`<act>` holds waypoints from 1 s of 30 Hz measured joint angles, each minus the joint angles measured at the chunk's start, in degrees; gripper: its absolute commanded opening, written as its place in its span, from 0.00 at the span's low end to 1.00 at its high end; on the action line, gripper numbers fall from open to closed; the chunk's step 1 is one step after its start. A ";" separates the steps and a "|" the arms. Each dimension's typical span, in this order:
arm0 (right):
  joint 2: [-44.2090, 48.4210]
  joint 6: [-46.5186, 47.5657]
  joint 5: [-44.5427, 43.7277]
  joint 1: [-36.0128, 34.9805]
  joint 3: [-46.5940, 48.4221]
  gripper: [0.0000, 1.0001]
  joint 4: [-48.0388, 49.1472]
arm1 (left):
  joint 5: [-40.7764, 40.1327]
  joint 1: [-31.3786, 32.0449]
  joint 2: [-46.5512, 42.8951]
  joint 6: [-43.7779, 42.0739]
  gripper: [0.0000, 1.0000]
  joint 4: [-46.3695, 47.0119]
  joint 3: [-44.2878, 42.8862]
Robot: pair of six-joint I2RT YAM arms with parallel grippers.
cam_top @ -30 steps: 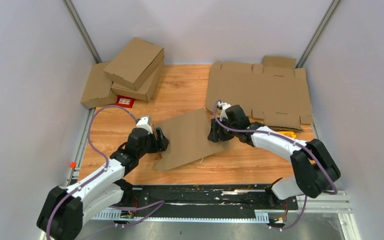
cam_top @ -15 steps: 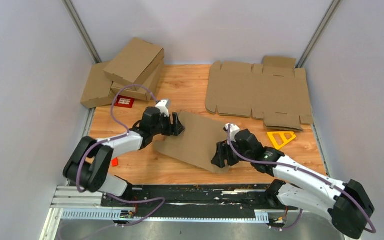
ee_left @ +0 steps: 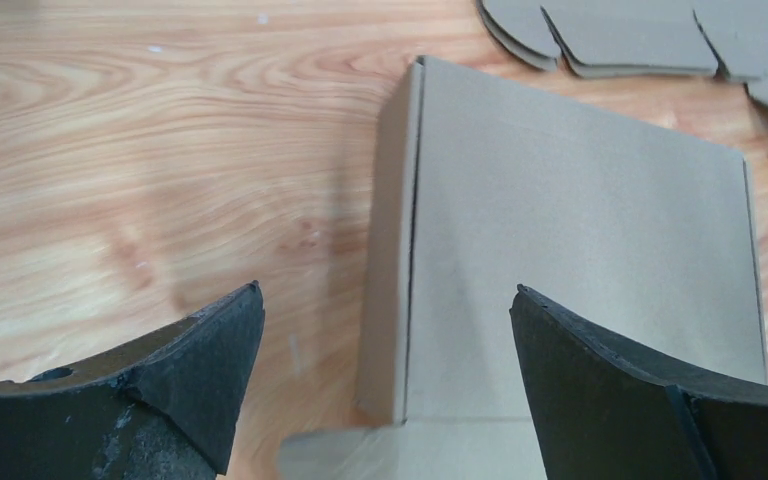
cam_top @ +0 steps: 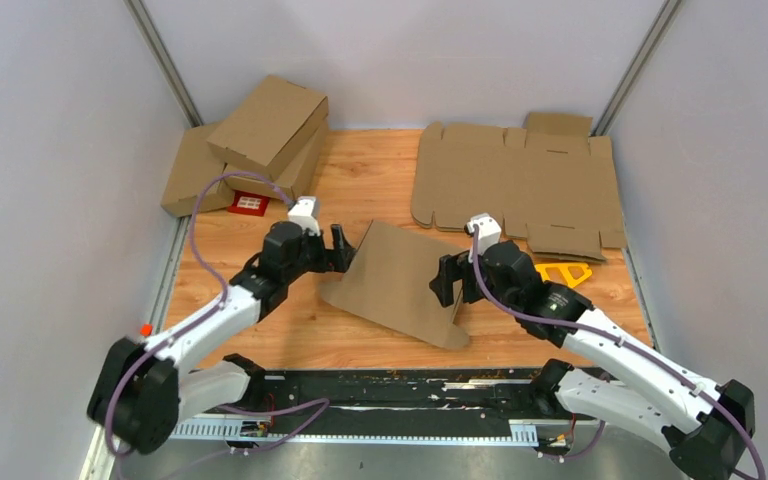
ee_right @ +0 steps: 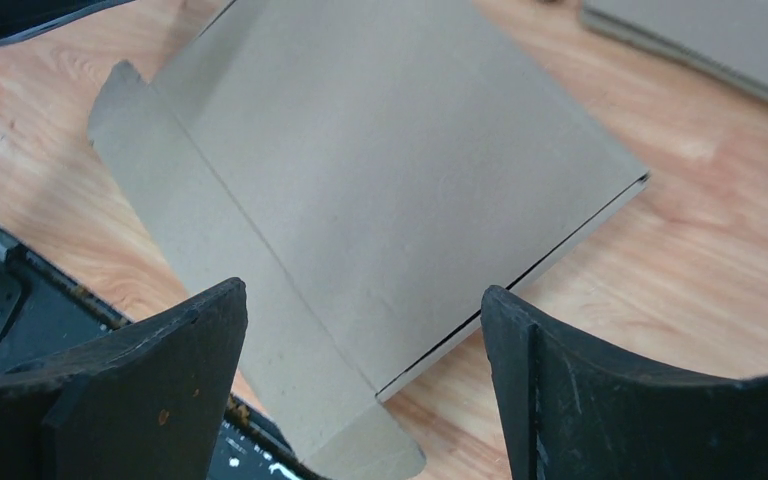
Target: Fold the paper box
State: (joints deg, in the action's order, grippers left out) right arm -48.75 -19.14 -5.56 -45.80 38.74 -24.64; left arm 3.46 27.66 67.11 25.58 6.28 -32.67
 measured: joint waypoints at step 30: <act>-38.80 3.78 14.01 22.40 15.39 0.67 9.03 | 3.08 -0.02 -31.21 9.11 1.00 -18.86 15.50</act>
State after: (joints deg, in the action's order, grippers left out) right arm -87.55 -15.35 8.45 -23.40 54.13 -15.62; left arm 6.55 27.64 35.90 34.70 -12.58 -17.17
